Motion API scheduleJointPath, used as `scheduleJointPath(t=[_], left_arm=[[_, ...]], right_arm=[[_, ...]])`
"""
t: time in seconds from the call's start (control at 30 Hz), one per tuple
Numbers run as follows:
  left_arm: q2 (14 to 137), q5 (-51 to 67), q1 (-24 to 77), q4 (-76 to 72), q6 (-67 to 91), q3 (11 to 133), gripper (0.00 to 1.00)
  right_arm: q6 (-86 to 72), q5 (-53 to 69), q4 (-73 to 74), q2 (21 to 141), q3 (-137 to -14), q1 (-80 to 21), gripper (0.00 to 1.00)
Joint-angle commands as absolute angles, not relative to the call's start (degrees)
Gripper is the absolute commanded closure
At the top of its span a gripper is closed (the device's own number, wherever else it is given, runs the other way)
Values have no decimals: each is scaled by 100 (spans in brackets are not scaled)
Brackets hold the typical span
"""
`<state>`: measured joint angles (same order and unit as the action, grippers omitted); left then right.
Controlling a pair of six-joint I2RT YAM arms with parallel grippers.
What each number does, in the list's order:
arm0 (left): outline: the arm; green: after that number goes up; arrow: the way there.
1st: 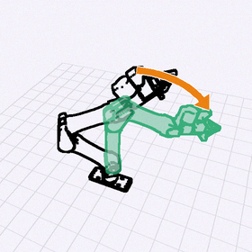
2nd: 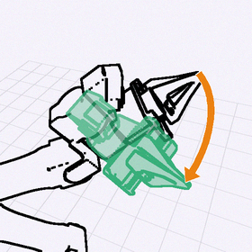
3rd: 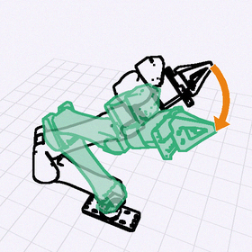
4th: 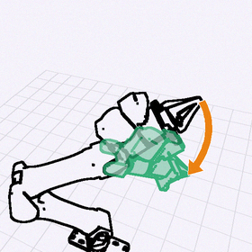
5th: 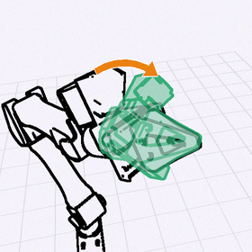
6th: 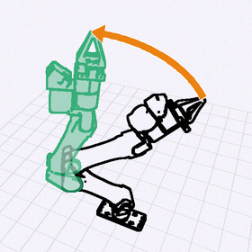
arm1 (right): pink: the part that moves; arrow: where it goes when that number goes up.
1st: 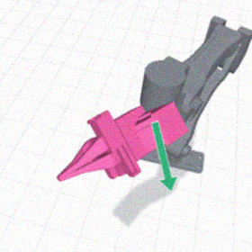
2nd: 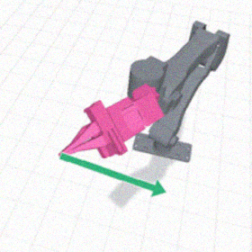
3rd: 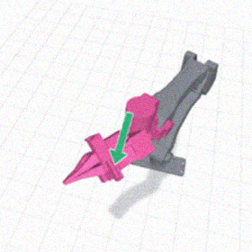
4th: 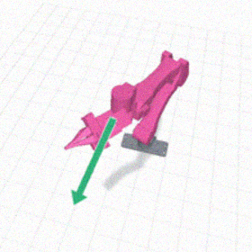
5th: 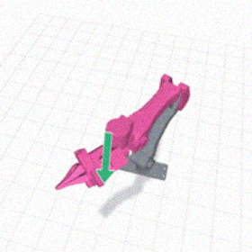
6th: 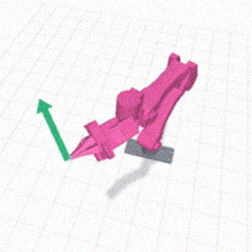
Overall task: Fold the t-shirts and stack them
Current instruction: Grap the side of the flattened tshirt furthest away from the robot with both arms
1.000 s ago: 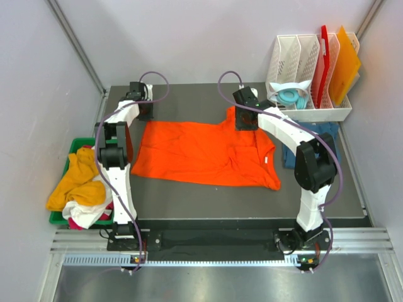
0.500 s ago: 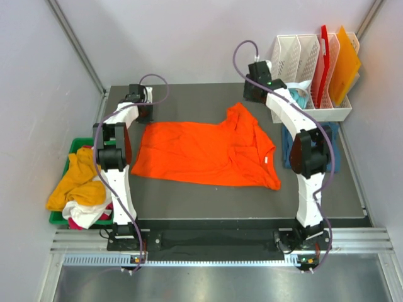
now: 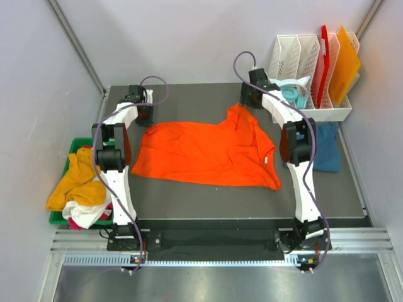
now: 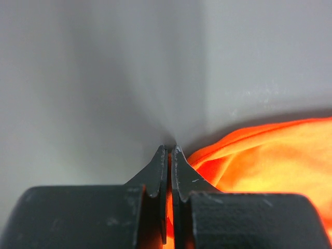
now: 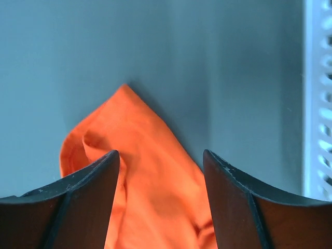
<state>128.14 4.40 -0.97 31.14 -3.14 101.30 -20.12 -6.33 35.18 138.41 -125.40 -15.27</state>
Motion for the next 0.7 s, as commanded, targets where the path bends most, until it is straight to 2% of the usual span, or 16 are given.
scheduleJointPath(t=[0.0, 0.5, 0.53, 0.67], left_arm=[[12551, 615, -62, 3603, -343, 10028, 100], [12428, 896, -26, 3893, -448, 9940, 100], [12428, 905, -18, 3911, -440, 9940, 100], [12463, 967, -26, 3911, -422, 9958, 100]], right_arm=[[-2162, -247, 3155, 14123, -13139, -1556, 35], [-2487, 202, 2777, 14801, -13500, -1564, 36], [-2513, 211, 2795, 14827, -13500, -1564, 37], [-2531, 123, 2909, 14924, -13518, -1556, 53]])
